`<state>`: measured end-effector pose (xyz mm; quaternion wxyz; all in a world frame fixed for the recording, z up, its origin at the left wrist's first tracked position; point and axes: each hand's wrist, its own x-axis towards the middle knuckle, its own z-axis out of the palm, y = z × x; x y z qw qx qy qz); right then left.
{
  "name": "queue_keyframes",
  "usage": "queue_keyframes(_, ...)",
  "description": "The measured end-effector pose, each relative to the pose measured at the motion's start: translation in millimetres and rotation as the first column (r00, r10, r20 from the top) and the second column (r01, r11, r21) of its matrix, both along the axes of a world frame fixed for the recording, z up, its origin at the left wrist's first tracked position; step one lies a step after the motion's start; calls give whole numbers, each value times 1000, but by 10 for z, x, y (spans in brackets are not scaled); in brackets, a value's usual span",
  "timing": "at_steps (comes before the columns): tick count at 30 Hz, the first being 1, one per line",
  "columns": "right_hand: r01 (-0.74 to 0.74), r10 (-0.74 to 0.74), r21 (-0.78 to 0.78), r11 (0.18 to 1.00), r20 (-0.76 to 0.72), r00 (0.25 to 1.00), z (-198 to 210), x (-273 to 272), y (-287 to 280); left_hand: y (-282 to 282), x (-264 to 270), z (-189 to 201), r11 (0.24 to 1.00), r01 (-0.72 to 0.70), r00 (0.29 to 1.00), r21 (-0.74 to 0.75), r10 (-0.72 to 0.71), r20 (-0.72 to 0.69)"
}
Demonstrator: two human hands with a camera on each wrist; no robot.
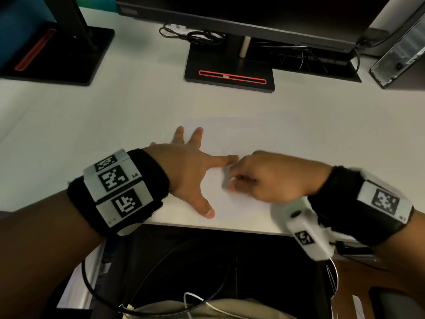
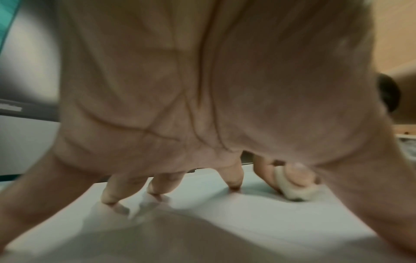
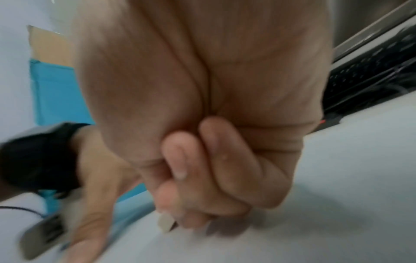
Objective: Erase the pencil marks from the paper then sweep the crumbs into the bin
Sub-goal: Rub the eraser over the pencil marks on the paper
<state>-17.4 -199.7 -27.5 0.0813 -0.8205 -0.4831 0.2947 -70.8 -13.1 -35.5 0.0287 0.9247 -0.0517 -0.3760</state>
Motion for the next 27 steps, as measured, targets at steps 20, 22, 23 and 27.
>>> queue_keyframes(20, 44, -44, 17, 999, 1, 999, -35, 0, 52, -14, -12, 10, 1000, -6, 1000, -3, 6, -3)
queue_keyframes(22, 12, -11, 35, 999, -26, 1000, -44, -100, 90, -9, -12, 9, 1000, -5, 1000, -2, 4, -3)
queue_keyframes(23, -18, 19, 21, 1000, -46, 999, -28, -156, 98, -15, -10, 7, 1000, -3, 1000, 1, 3, -5)
queue_keyframes(27, 22, -22, -15, 1000, 16, 1000, -3, 64, 93, -10, -9, 7, 1000, 8, 1000, 15, -8, -3)
